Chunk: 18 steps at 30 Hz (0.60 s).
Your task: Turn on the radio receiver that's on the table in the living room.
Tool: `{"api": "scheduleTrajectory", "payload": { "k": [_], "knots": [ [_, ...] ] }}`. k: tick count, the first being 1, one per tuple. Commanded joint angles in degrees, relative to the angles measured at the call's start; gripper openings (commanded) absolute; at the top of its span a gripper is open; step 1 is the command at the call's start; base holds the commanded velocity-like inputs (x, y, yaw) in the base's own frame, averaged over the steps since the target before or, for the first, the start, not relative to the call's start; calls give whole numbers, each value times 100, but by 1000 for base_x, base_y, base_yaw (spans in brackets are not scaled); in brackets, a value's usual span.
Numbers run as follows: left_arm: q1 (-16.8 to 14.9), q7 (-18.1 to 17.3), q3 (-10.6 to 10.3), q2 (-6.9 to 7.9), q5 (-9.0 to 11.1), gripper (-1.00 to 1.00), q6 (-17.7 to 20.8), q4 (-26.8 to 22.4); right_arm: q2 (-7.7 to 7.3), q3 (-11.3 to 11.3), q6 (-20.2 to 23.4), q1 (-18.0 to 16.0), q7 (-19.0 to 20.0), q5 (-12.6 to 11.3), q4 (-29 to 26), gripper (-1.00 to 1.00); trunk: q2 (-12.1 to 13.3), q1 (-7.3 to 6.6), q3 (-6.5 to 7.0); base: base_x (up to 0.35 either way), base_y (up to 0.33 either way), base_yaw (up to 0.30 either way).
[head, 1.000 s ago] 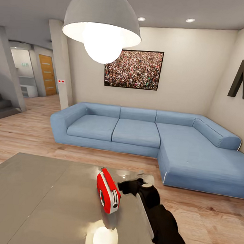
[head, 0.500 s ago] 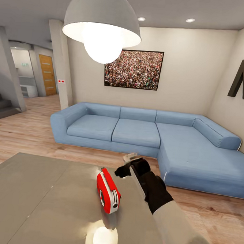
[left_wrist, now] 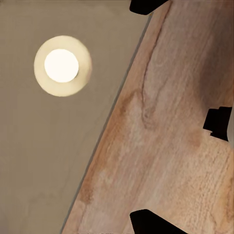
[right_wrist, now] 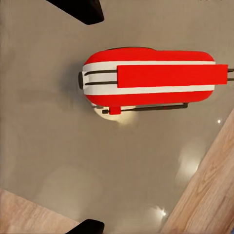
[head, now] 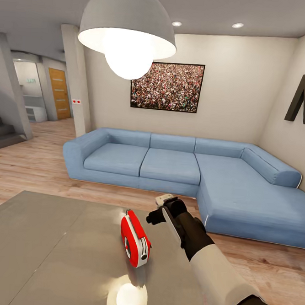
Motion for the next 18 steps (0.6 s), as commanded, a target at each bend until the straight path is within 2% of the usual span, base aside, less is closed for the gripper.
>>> {"api": "scheduleTrajectory", "payload": {
  "k": [1, 8, 13, 18],
  "knots": [
    [-1, 1, 0, 2, 0, 100, -2, 0, 0, 4, -2, 0, 0, -1, 0, 100, 0, 0, 0, 0, 0, 0],
    [0, -4, 2, 9, 0, 100, -8, 0, 0, 19, -9, 0, 108, -1, 0, 100, 0, 0, 0, 0, 12, 0],
    [0, -2, 10, 9, 0, 100, 0, 0, 0, 22, -9, 0, 243, 29, 0, 100, 0, 0, 0, 80, 157, 0],
    [-1, -3, 11, 9, 0, 100, 1, 0, 0, -4, -9, 0, 255, 48, 0, 100, 0, 0, 0, 29, 35, 0]
  ]
}}
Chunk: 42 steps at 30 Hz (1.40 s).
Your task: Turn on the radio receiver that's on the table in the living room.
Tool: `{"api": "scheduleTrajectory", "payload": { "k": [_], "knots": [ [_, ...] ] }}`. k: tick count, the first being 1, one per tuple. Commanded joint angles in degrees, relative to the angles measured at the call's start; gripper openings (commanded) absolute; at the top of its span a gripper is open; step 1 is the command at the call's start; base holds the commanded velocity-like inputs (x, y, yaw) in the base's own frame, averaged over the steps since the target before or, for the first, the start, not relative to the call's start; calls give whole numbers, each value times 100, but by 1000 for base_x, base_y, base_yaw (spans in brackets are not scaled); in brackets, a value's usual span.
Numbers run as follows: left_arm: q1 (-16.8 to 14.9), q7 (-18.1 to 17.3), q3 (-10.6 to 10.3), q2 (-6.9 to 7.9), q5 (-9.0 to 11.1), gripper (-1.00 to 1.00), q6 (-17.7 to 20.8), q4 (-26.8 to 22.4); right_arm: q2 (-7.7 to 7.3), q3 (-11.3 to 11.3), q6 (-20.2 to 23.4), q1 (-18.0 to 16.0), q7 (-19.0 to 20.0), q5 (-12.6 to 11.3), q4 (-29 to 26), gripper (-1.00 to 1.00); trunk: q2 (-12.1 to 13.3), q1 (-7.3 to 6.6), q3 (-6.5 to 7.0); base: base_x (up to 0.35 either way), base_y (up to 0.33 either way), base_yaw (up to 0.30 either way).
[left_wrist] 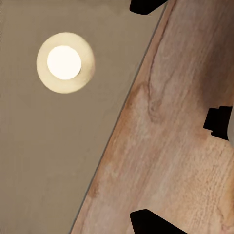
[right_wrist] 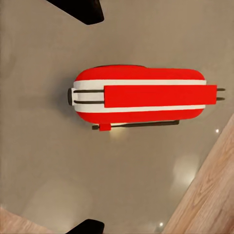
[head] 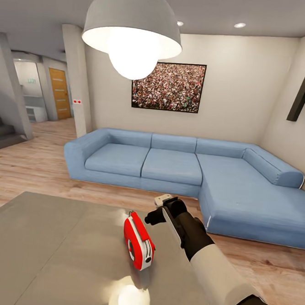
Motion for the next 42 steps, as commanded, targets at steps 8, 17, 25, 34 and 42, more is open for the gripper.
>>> {"api": "scheduleTrajectory", "payload": {
  "k": [8, 17, 25, 34, 42],
  "knots": [
    [1, 5, 0, 0, 0, 100, 0, 0, 0, 2, 0, 0, 1, 22, 0, 100, 0, 0, 0, 2, 42, 0],
    [0, 3, -1, 0, 0, 100, 0, 0, 0, 14, -3, 0, 1, 33, 0, 100, 0, 0, 0, 0, 42, 0],
    [2, -68, -35, -3, 23, 100, 16, 0, 0, 20, -9, 0, 11, 21, 7, 100, 0, 0, 0, 0, 0, 0],
    [1, -37, -51, -23, -20, 100, 10, 0, 0, 13, -1057, 0, 4, -29, 56, 100, 0, 0, 0, 0, 0, 0],
    [3, -68, -50, -29, 15, 100, 25, 0, 0, 39, -1248, 0, 1, -45, 70, 100, 0, 0, 0, 0, 0, 0]
  ]
}}
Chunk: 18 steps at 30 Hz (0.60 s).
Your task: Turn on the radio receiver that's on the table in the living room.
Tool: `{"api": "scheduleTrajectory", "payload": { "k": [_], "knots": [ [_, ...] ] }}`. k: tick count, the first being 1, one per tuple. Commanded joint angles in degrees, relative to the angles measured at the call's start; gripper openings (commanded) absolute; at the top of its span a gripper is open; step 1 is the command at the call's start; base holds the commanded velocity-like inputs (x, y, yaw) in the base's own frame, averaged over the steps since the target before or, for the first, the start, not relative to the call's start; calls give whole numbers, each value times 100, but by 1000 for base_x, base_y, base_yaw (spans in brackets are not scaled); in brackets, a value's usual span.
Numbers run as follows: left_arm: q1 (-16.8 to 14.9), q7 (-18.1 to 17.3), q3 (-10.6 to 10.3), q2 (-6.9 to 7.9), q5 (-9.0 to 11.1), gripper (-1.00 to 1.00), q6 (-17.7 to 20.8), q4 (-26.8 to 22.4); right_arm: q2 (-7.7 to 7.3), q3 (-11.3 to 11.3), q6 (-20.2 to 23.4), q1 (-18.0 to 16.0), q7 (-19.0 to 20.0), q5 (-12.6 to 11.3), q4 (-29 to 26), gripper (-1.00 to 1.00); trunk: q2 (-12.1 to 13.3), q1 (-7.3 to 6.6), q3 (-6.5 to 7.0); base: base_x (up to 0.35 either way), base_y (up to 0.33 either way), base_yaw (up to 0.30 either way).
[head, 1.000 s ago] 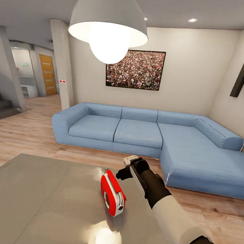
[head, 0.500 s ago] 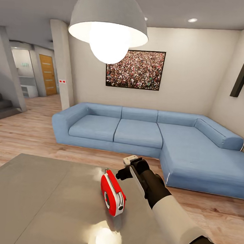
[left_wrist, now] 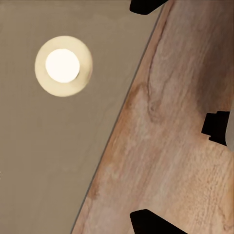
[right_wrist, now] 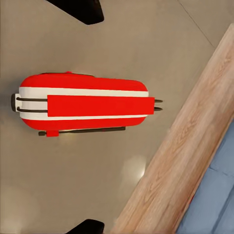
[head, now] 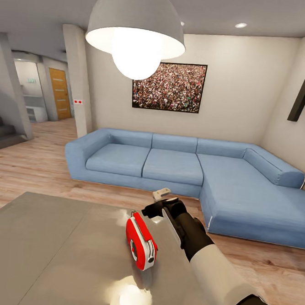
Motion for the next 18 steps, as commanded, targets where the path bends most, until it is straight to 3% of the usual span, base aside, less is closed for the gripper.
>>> {"api": "scheduleTrajectory", "payload": {
  "k": [1, 8, 18],
  "knots": [
    [1, -1, -1, 0, 0, 100, 2, 0, 0, 0, 3, 0, -2, -2, 0, 100, 0, 0, 0, 0, 0, 0],
    [-2, -5, -3, 18, -6, 100, 10, 0, 0, -4, 369, 0, -9, 14, -4, 100, 0, 0, 0, 0, 0, 0],
    [-3, 3, -3, 6, -15, 100, -20, 0, 0, -8, 438, 0, -8, 8, -7, 100, 0, 0, -39, 0, 0, 0]
  ]
}}
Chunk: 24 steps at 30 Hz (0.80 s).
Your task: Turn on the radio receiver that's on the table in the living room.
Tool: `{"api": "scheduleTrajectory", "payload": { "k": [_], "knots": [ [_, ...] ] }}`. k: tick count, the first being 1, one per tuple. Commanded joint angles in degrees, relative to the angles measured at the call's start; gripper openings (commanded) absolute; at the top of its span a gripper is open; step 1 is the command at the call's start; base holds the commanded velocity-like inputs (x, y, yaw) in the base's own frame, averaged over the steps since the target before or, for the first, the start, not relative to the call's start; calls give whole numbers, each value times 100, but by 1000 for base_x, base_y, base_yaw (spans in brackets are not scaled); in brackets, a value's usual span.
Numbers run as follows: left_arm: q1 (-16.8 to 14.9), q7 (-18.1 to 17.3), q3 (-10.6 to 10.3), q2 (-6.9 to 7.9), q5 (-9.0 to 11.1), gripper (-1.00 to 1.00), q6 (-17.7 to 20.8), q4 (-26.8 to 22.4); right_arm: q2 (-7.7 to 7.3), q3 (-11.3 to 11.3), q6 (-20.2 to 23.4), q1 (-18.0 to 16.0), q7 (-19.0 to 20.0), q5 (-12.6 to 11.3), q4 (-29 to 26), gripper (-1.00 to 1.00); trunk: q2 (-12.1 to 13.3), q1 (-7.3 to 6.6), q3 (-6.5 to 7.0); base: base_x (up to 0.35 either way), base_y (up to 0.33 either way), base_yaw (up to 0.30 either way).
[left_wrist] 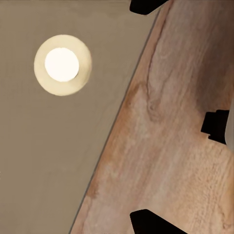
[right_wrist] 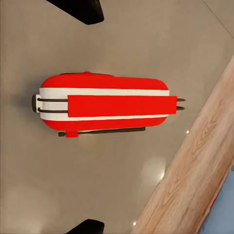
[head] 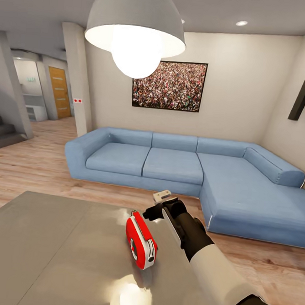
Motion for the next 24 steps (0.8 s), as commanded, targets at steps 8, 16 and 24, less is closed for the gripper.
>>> {"api": "scheduleTrajectory", "payload": {
  "k": [8, 16, 24],
  "knots": [
    [1, 0, 9, 19, 9, 100, -13, 0, 0, -9, 2, 0, -10, -8, 7, 100, 0, 0, -74, 0, 0, 0],
    [1, 2, 9, 11, -12, 100, -15, 0, 0, -7, -6, 0, 8, -8, 7, 100, 0, 0, -149, 0, 0, 0],
    [2, 50, 17, 23, -10, 100, -225, 0, 0, -20, -59, 0, 8, -12, 7, 100, 0, 0, -224, 0, 0, 0]
  ]
}}
